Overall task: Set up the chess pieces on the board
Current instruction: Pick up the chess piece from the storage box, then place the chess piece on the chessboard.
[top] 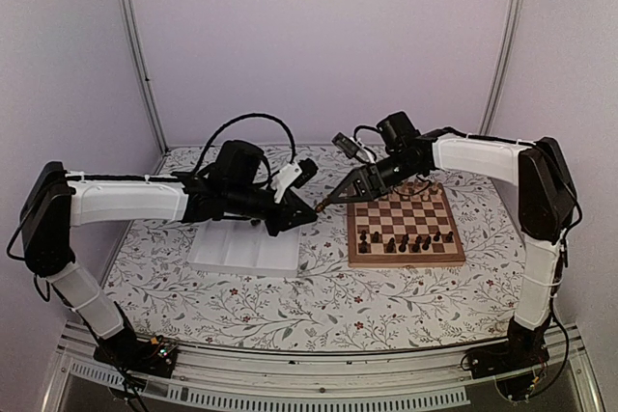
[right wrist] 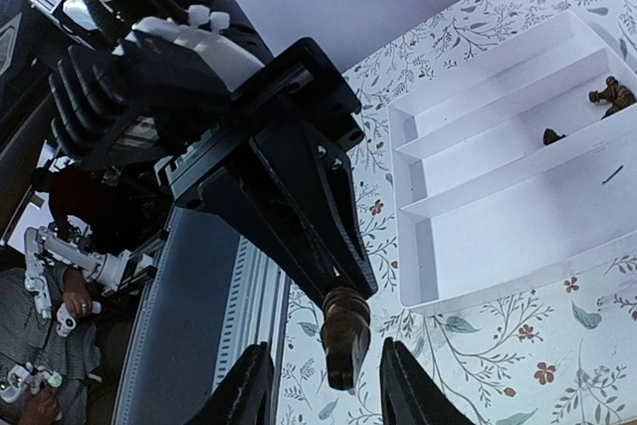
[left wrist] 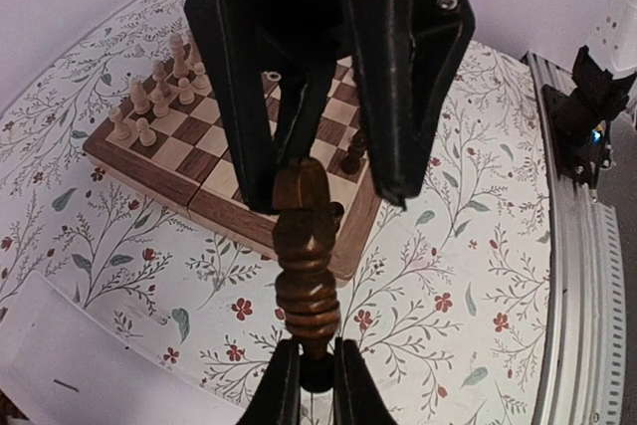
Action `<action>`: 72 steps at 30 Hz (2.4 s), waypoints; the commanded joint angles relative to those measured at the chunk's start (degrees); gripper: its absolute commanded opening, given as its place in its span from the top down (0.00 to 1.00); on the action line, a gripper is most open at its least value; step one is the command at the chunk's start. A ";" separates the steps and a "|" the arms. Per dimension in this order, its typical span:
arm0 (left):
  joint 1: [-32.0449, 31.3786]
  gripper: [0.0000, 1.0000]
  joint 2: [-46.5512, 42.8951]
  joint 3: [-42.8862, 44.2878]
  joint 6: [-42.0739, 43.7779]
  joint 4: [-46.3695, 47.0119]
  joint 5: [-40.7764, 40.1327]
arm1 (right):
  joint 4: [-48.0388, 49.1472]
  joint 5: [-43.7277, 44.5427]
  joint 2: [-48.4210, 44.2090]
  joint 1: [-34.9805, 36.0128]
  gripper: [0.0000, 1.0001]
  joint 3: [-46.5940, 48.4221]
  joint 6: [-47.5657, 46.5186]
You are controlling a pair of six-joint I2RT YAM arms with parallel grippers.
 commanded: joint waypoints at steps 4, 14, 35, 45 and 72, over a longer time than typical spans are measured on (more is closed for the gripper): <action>-1.04 0.99 0.70 1.54 0.08 1.06 1.01 | 0.76 -1.59 2.58 0.80 0.78 2.89 1.14; -1.04 1.00 1.15 3.03 0.83 -3.95 -1.91 | -0.89 3.58 -0.91 -1.04 1.00 2.58 -1.67; 4.36 1.00 3.18 11.63 -2.69 -10.95 -13.00 | -18.79 49.12 -22.88 -6.18 1.00 -10.18 -27.92; 6.43 1.00 1.60 8.77 -3.20 -10.45 -12.78 | -20.09 53.90 -15.51 1.71 1.00 -9.80 -28.88; 7.38 0.99 2.50 9.21 -3.40 -11.30 -12.23 | -16.24 59.75 -8.28 6.77 0.96 -13.10 -29.52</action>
